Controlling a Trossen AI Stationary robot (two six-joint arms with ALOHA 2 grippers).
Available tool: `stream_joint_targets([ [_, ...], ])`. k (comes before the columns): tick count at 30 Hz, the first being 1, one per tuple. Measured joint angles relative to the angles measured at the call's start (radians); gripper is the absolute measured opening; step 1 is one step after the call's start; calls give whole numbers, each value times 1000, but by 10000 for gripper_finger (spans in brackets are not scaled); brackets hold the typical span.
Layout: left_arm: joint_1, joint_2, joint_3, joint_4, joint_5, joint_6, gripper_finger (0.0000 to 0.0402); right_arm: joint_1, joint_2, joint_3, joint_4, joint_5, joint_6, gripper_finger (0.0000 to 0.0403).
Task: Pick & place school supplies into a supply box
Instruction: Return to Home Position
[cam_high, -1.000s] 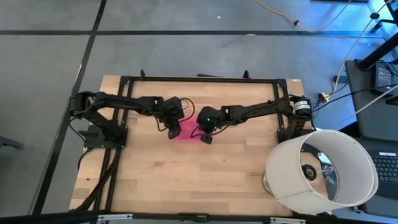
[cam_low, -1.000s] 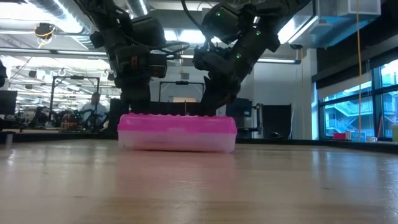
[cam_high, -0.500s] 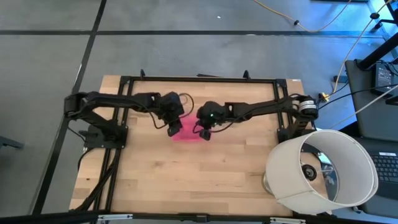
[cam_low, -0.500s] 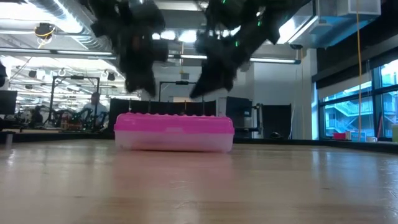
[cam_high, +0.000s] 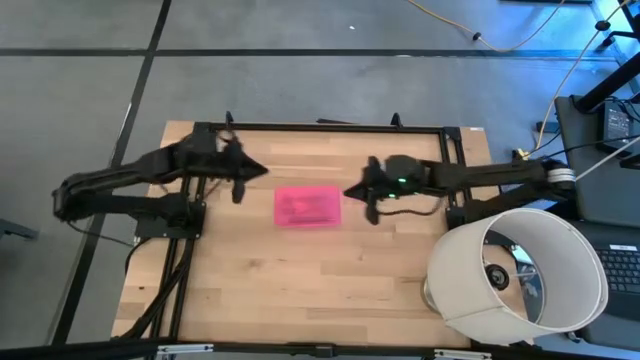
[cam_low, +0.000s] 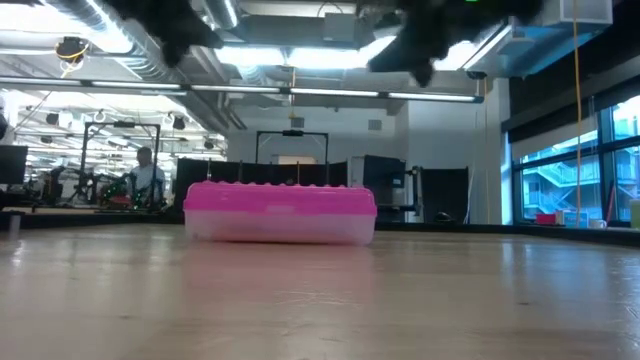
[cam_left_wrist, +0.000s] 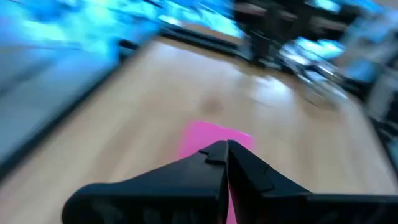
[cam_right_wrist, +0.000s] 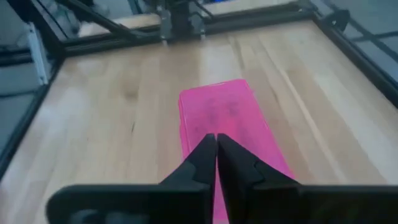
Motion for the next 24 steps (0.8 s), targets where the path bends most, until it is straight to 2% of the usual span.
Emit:
stream_joint_targets([
  [2, -1, -90, -36, -10, -99, -32, 2, 0, -98, -89, 10, -1, 32, 20],
  [5, -1, -204, -55, -49, -157, -95, 3, 10, -235, -212, 21, 16, 92, 17],
  [11, -3, -363, -122, -35, -156, -120, 4, 17, -480, -413, 82, 91, 111, 12],
  [14, -3, -446, -194, 35, -155, -132, 4, 18, -562, -496, 134, 83, 190, 15],
  [20, -3, -579, -370, 158, -127, -163, 2, 18, -696, -648, 327, 7, 192, 23],
  [24, -3, -650, -447, 189, -108, -187, 3, 18, -764, -728, 392, -1, 228, 23],
])
